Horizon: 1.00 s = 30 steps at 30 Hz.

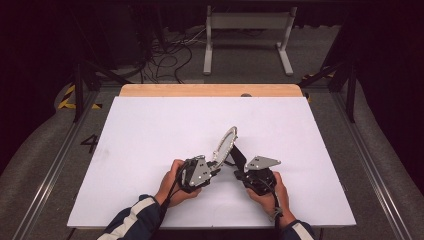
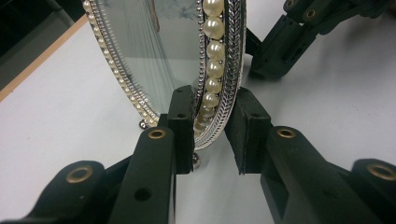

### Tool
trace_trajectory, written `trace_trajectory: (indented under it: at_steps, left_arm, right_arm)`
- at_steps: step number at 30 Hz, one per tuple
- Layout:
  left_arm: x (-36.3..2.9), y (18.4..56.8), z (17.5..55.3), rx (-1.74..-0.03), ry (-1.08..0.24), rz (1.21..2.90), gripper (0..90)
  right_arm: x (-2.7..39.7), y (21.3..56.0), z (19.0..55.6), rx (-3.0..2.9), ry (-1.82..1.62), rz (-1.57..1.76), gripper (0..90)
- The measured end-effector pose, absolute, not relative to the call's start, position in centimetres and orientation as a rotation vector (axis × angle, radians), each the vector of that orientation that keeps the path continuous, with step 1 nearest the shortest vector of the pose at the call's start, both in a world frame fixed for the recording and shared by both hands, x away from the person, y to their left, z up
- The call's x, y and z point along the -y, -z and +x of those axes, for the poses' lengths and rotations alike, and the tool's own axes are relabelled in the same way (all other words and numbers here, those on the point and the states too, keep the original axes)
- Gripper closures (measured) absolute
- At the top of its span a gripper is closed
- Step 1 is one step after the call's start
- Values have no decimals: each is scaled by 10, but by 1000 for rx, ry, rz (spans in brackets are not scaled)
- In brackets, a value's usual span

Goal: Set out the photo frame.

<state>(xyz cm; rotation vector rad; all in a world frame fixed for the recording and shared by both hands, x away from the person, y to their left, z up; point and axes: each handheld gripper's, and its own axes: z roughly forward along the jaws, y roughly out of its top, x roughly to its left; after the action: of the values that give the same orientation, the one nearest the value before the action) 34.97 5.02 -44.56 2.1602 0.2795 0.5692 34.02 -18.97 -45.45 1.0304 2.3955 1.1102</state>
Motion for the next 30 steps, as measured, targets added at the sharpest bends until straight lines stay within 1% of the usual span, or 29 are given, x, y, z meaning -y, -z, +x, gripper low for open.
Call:
trace_trajectory:
  at_steps: [4,7,12,19,21,25,30]
  left_arm:
    - [-49,446,349,-293,-558,2155,715]
    - [-48,448,352,-305,-511,2130,704]
    - [-47,448,352,-320,-478,2118,699]
    - [-49,447,353,-296,-453,2104,704]
    - [-49,447,353,-290,-451,2108,680]
    - [-48,447,352,-275,-439,2114,680]
    - [-53,445,353,-276,-444,2113,639]
  right_arm:
    - [191,454,341,-2385,-1096,1041,900]
    - [194,454,343,-2377,-1088,1047,900]
    - [200,454,345,-2364,-1095,1067,900]
    - [201,454,346,-2352,-1083,1081,900]
    - [202,454,347,-2341,-1077,1091,900]
    - [203,454,348,-2337,-1080,1099,900]
    - [203,455,348,-2332,-1075,1108,900]
